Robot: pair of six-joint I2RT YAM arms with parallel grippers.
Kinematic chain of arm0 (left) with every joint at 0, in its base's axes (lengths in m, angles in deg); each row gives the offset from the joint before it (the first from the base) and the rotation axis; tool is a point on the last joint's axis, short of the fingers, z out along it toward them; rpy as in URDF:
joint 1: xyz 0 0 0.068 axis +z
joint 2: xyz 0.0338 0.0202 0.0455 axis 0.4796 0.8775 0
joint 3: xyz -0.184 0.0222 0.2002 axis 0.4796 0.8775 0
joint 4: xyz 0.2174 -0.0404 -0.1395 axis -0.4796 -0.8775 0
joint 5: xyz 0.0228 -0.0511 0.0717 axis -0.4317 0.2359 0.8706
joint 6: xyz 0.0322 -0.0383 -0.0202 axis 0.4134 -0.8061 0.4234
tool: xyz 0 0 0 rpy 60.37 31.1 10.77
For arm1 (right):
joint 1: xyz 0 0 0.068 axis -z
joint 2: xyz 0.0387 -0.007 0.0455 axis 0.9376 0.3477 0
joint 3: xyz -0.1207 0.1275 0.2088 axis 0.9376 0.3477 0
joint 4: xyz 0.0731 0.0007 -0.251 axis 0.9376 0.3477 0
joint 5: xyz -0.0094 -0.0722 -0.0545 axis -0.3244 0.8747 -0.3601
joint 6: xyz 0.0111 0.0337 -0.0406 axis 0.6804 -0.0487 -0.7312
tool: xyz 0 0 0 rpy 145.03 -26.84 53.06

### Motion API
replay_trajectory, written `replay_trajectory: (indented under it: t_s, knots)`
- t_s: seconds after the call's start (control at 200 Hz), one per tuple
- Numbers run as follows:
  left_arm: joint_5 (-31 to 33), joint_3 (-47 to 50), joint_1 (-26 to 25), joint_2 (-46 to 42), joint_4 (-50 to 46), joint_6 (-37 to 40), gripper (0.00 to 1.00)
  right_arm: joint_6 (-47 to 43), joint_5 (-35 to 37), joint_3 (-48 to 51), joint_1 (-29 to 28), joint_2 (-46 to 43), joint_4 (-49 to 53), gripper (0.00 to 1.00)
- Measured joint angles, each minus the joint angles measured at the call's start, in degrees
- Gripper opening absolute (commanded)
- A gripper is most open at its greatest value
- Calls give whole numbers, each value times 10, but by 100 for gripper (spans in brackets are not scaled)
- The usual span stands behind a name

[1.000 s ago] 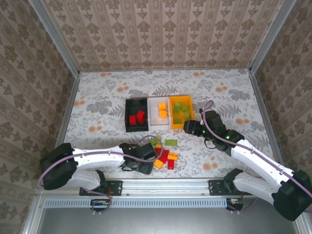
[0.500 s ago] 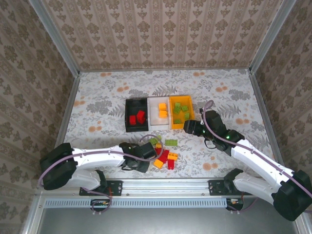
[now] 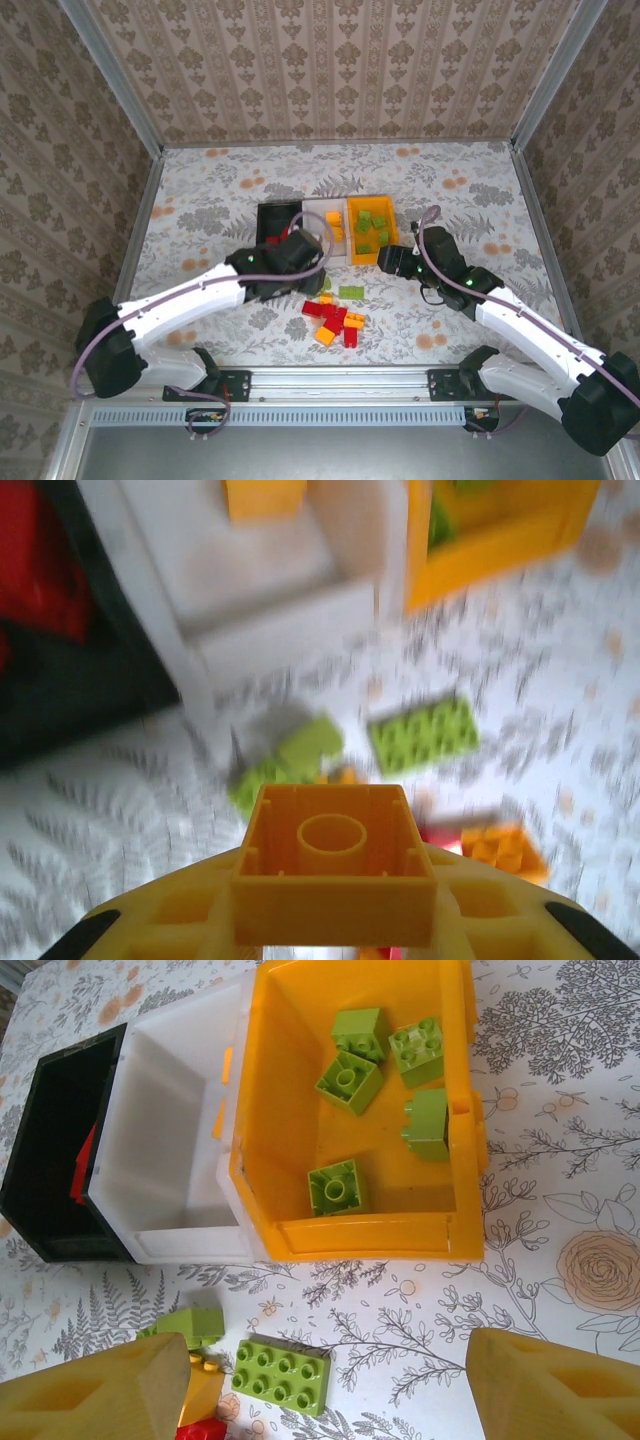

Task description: Sort the legos into containers by color

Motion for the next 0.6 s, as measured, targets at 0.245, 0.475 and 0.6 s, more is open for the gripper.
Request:
replay_trajectory:
  t_s: [0.245, 0.475, 0.6]
  knots:
    - [-11, -140, 77, 178, 35, 69, 34, 0, 1, 0, 3, 12, 0, 75]
    - [-20, -234, 115, 300, 39, 94, 36, -5, 1, 3, 3, 19, 0, 75]
    - [-26, -256, 125, 331, 37, 100, 45, -12, 1, 3, 3, 27, 0, 75]
